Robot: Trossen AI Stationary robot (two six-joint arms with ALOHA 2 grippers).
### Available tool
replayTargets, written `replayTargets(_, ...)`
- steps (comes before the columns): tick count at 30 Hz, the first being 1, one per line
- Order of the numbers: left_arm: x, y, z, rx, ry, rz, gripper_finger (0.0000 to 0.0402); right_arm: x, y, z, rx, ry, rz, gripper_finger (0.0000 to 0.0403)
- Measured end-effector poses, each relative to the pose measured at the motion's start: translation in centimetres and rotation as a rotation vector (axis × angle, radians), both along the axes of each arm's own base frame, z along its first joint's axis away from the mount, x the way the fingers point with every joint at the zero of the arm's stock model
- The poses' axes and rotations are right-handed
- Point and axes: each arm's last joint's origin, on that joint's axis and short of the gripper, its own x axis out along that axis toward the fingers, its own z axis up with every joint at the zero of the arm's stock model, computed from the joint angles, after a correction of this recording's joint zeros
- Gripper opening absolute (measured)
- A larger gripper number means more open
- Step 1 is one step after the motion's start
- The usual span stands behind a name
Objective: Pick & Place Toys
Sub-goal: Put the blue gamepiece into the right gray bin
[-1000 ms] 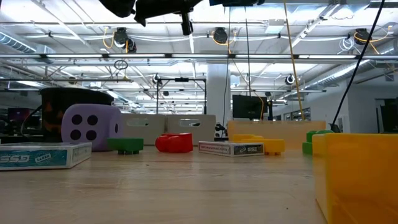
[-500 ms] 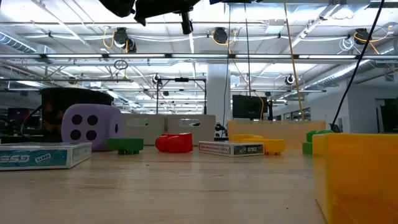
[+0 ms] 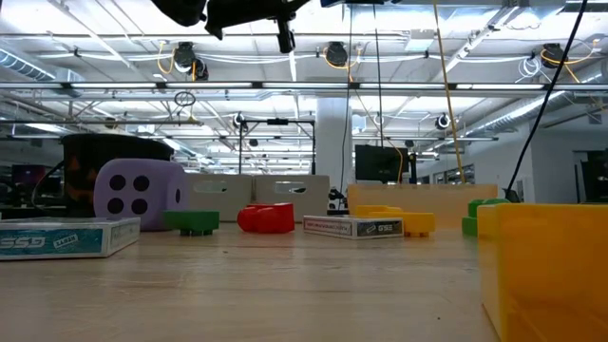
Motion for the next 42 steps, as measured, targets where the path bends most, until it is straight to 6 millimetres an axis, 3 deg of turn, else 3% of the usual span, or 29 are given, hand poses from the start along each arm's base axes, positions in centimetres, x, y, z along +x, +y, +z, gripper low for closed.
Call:
replayTargets(12, -0.1, 0.4, 0.0, 0.093, -0.028, 0.066, 0.0145, -0.3, 0.0, 0.4, 0.002, -0.018, -0.004, 0.0141)
replayTargets(20, -1.8, 3.5, 0.0, 0.138, -0.032, 0.157, 0.0202, -1.2, -0.2, 1.1, 0.063, -0.08, -0.005, 0.0141)
replayTargets(26, -4.5, 6.4, 0.4, 0.117, -0.024, 0.158, 0.0211, -1.8, -0.8, 1.4, 0.101, -0.117, -0.026, 0.0141)
replayTargets(31, -6.5, 7.5, 1.4, 0.138, -0.04, 0.166, 0.0212, -2.0, -1.9, 1.2, 0.181, -0.118, -0.057, 0.0141)
replayTargets(42, -10.4, 7.3, 4.5, 0.306, -0.126, 0.265, 0.0212, -1.8, -6.3, 2.6, 0.397, -0.082, -0.004, 0.0141)
